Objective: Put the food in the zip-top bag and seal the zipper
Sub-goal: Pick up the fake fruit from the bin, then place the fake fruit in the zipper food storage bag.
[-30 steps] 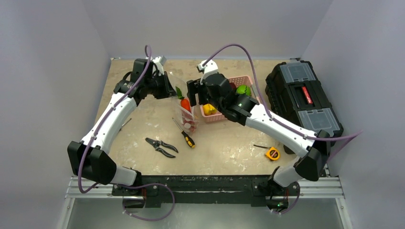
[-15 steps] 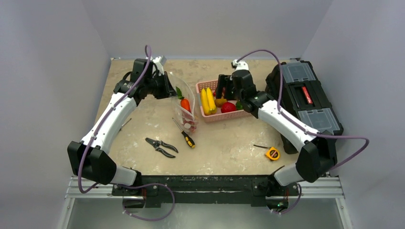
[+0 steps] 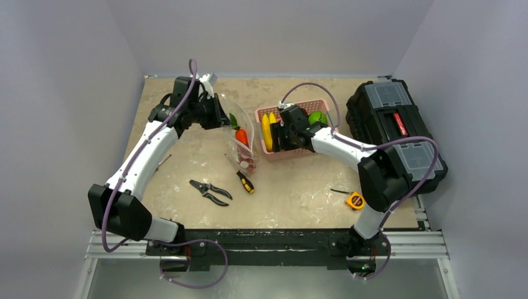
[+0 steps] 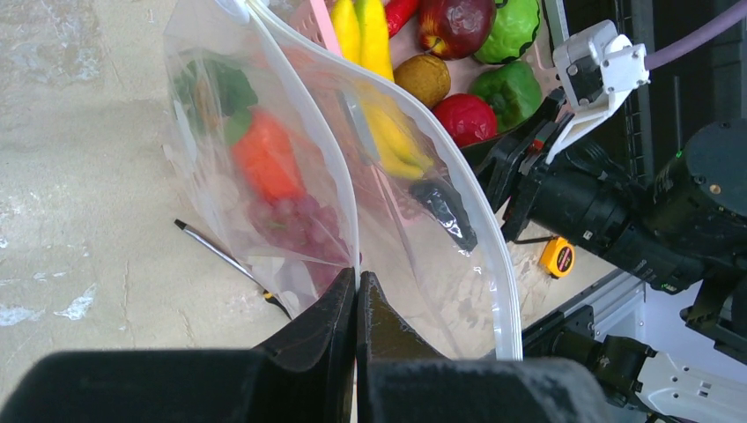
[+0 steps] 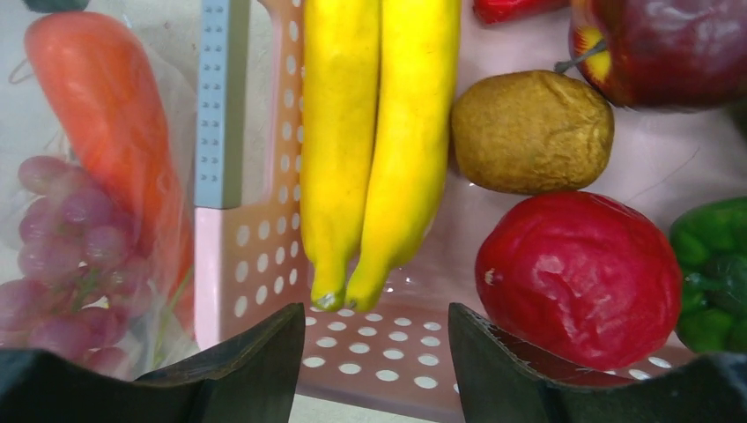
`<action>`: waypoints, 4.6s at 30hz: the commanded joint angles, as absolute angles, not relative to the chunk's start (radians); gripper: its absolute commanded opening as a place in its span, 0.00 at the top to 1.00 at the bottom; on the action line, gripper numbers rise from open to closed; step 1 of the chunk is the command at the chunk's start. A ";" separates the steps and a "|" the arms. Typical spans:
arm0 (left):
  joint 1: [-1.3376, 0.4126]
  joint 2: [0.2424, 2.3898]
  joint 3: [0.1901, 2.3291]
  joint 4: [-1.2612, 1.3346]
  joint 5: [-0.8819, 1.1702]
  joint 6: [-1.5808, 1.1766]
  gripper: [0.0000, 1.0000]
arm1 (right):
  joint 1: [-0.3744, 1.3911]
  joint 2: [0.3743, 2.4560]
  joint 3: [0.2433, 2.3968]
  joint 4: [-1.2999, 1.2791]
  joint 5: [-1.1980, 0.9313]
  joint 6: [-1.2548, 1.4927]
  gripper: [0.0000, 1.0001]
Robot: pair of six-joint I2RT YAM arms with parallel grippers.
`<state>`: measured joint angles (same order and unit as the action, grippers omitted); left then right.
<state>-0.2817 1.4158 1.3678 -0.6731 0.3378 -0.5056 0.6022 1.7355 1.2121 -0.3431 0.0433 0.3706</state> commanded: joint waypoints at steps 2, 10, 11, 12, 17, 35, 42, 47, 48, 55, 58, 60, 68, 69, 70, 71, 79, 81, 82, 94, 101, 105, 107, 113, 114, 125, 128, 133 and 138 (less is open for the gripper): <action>-0.275 1.418 1.373 -0.640 0.363 -0.517 1.00 | 0.654 1.723 1.284 -0.360 0.150 0.326 0.38; -0.275 1.419 1.374 -0.640 0.365 -0.518 1.00 | 0.696 1.763 1.325 -0.377 0.235 0.326 0.37; -0.276 1.419 1.373 -0.640 0.364 -0.518 1.00 | 0.698 1.772 1.326 -0.375 0.239 0.326 0.39; -0.276 1.419 1.373 -0.641 0.365 -0.518 1.00 | 0.699 1.776 1.326 -0.369 0.242 0.326 0.40; -0.276 1.421 1.373 -0.641 0.365 -0.518 1.00 | 0.703 1.814 1.337 -0.362 0.266 0.325 0.44; -0.275 1.420 1.375 -0.642 0.367 -0.518 1.00 | 0.724 1.854 1.349 -0.337 0.345 0.299 0.72; -0.275 1.426 1.375 -0.642 0.375 -0.520 1.00 | 0.725 1.805 1.347 -0.364 0.362 0.295 0.91; -0.275 1.427 1.377 -0.644 0.376 -0.520 1.00 | 0.725 1.743 1.344 -0.387 0.361 0.295 1.00; -0.275 1.427 1.377 -0.643 0.379 -0.520 1.00 | 0.725 1.730 1.339 -0.384 0.351 0.295 1.00; -0.275 1.426 1.376 -0.641 0.379 -0.520 1.00 | 0.724 1.626 1.316 -0.374 0.332 0.286 1.00; -0.275 1.431 1.377 -0.644 0.371 -0.519 1.00 | 0.722 1.592 1.322 -0.392 0.337 0.298 1.00; -0.275 1.432 1.377 -0.645 0.381 -0.520 1.00 | 0.721 1.546 1.317 -0.383 0.331 0.302 1.00; -0.275 1.427 1.373 -0.637 0.379 -0.522 1.00 | 0.723 1.363 1.328 -0.324 0.205 0.306 1.00; -0.275 1.428 1.374 -0.639 0.376 -0.523 1.00 | 0.724 1.348 1.331 -0.318 0.178 0.314 1.00; -0.275 1.430 1.376 -0.641 0.378 -0.522 1.00 | 0.723 1.334 1.328 -0.301 0.134 0.322 1.00; -0.275 1.429 1.377 -0.642 0.381 -0.523 1.00 | 0.724 1.323 1.320 -0.277 0.081 0.332 1.00; -0.274 1.424 1.369 -0.636 0.380 -0.525 1.00 | 0.723 1.295 1.242 -0.032 -0.319 0.535 1.00; -0.275 1.425 1.370 -0.637 0.375 -0.525 1.00 | 0.722 1.320 1.233 -0.007 -0.387 0.579 1.00; -0.275 1.425 1.372 -0.639 0.375 -0.524 1.00 | 0.721 1.333 1.218 0.027 -0.431 0.614 1.00; -0.275 1.417 1.370 -0.642 0.368 -0.521 1.00 | 0.718 1.380 1.092 0.091 -0.418 0.757 1.00; -0.275 1.417 1.371 -0.640 0.370 -0.521 1.00 | 0.720 1.378 1.188 -0.156 -0.244 0.612 1.00; -0.275 1.415 1.371 -0.642 0.368 -0.522 1.00 | 0.725 1.397 1.249 -0.260 -0.178 0.534 1.00; -0.275 1.414 1.371 -0.641 0.368 -0.522 1.00 | 0.737 1.402 1.273 -0.280 -0.164 0.510 1.00; -0.275 1.414 1.370 -0.640 0.370 -0.521 1.00 | 0.775 1.431 1.375 -0.360 -0.128 0.451 1.00; -0.274 1.414 1.370 -0.641 0.368 -0.522 1.00 | 0.776 1.440 1.397 -0.389 -0.130 0.439 1.00; -0.275 1.355 1.338 -0.609 0.310 -0.518 1.00 | 0.775 1.500 1.662 -0.741 -0.263 0.275 1.00; -0.274 1.305 1.306 -0.566 0.280 -0.516 1.00 | 0.767 1.467 1.623 -0.681 -0.419 0.330 1.00; -0.275 1.250 1.271 -0.513 0.249 -0.494 1.00 | 0.673 1.443 1.517 -0.494 -0.740 0.504 1.00; -0.275 1.232 1.249 -0.477 0.251 -0.486 1.00 | 0.573 1.441 1.371 -0.330 -1.011 0.678 1.00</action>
